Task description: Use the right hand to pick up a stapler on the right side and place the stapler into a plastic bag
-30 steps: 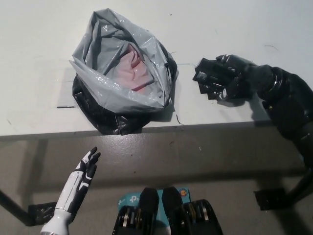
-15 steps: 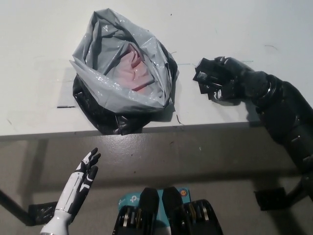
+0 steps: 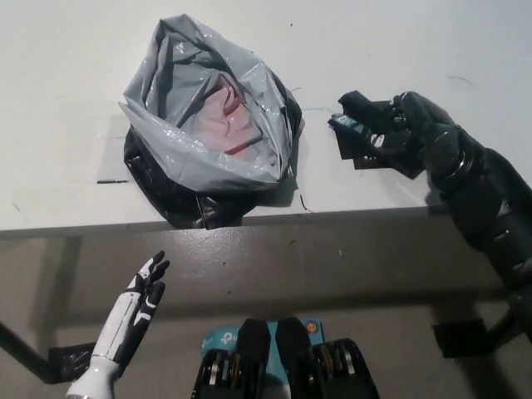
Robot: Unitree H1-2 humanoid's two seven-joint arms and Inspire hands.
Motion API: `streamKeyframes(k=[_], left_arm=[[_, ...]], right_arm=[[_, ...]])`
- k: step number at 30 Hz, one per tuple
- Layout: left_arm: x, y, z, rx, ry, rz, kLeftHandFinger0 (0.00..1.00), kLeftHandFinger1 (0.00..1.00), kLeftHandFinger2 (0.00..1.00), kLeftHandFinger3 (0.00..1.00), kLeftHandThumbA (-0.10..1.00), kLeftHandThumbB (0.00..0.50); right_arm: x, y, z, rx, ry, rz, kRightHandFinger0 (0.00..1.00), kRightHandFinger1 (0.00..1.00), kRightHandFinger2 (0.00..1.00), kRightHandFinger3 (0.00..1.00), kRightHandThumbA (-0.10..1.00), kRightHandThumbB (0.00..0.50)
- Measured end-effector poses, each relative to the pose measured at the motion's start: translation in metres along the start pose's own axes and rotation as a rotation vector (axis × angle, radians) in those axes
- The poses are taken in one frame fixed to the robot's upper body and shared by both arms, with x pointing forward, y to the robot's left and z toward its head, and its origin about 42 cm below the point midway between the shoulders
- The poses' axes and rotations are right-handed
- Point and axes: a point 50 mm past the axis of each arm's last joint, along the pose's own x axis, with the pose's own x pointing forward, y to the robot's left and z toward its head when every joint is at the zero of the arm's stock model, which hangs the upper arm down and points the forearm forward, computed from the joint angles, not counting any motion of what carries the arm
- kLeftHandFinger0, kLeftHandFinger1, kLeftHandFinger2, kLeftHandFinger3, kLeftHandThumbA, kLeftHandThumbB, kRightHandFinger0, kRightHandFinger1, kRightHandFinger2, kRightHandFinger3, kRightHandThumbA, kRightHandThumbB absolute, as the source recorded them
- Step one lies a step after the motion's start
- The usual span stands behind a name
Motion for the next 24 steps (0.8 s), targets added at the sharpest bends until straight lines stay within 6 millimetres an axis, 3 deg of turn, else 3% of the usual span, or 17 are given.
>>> streamKeyframes(k=[4, 7, 9, 10, 11, 13, 14, 15, 16, 18, 19, 21, 22, 24], left_arm=[[0.000, 0.000, 0.000, 0.000, 0.000, 0.000, 1.00, 1.00, 1.00, 1.00, 1.00, 0.323], [0.000, 0.000, 0.000, 0.000, 0.000, 0.000, 1.00, 1.00, 1.00, 1.00, 1.00, 0.320], [0.000, 0.000, 0.000, 0.000, 0.000, 0.000, 1.00, 1.00, 1.00, 1.00, 1.00, 0.318], [0.000, 0.000, 0.000, 0.000, 0.001, 0.000, 1.00, 1.00, 1.00, 1.00, 1.00, 0.317], [0.000, 0.000, 0.000, 0.000, 0.002, 0.000, 1.00, 1.00, 1.00, 1.00, 1.00, 0.303], [0.000, 0.000, -0.001, 0.000, 0.004, 0.000, 1.00, 1.00, 1.00, 1.00, 1.00, 0.310], [0.000, 0.000, -0.001, 0.000, 0.006, -0.001, 1.00, 1.00, 1.00, 1.00, 1.00, 0.309], [0.000, 0.000, -0.002, 0.000, 0.007, -0.001, 1.00, 1.00, 1.00, 1.00, 1.00, 0.309], [0.000, 0.000, -0.002, 0.000, 0.008, -0.001, 1.00, 1.00, 1.00, 1.00, 1.00, 0.304], [0.000, 0.000, -0.002, -0.001, 0.010, -0.001, 1.00, 1.00, 1.00, 1.00, 1.00, 0.301], [0.000, 0.000, -0.003, -0.001, 0.011, -0.001, 1.00, 1.00, 1.00, 1.00, 1.00, 0.306], [-0.001, 0.000, -0.003, -0.001, 0.013, -0.001, 1.00, 1.00, 1.00, 1.00, 1.00, 0.313], [-0.001, 0.000, -0.003, -0.001, 0.013, -0.001, 1.00, 1.00, 1.00, 1.00, 1.00, 0.308], [-0.001, 0.000, -0.003, -0.001, 0.014, -0.001, 1.00, 1.00, 1.00, 1.00, 1.00, 0.315]], right_arm=[[0.000, -0.001, 0.000, 0.010, -0.005, -0.011, 0.06, 0.47, 0.73, 0.67, -0.03, 0.196], [0.000, -0.004, -0.001, 0.083, 0.001, -0.023, 0.10, 0.57, 0.82, 0.64, 0.00, 0.197], [0.000, -0.006, -0.001, 0.128, 0.004, -0.029, 0.08, 0.53, 0.81, 0.77, 0.00, 0.212], [0.000, -0.009, -0.003, 0.231, 0.014, -0.036, 0.06, 0.50, 0.80, 0.80, 0.00, 0.215], [0.000, -0.010, -0.004, 0.288, 0.021, -0.038, 0.03, 0.39, 0.72, 0.75, -0.07, 0.213], [0.000, -0.011, -0.005, 0.381, 0.030, -0.039, 0.00, 0.33, 0.69, 0.70, -0.09, 0.211], [0.000, -0.011, -0.006, 0.468, 0.043, -0.039, 0.00, 0.31, 0.67, 0.96, -0.10, 0.198], [0.000, -0.011, -0.006, 0.502, 0.046, -0.038, 0.00, 0.31, 0.66, 0.93, -0.10, 0.198], [0.000, -0.010, -0.006, 0.565, 0.051, -0.036, 0.00, 0.30, 0.64, 0.71, -0.08, 0.203], [0.000, -0.010, -0.004, 0.645, 0.052, -0.035, 0.00, 0.30, 0.64, 0.46, -0.05, 0.219], [0.000, -0.011, -0.002, 0.679, 0.049, -0.038, 0.00, 0.26, 0.59, 0.38, -0.07, 0.234], [-0.001, -0.016, 0.011, 0.794, 0.022, -0.046, 0.00, 0.24, 0.59, 0.37, -0.10, 0.223], [-0.002, -0.020, 0.021, 0.846, -0.001, -0.047, 0.00, 0.22, 0.55, 0.53, -0.09, 0.219], [-0.004, -0.028, 0.038, 0.912, -0.045, -0.048, 0.00, 0.22, 0.57, 0.51, -0.10, 0.230]])
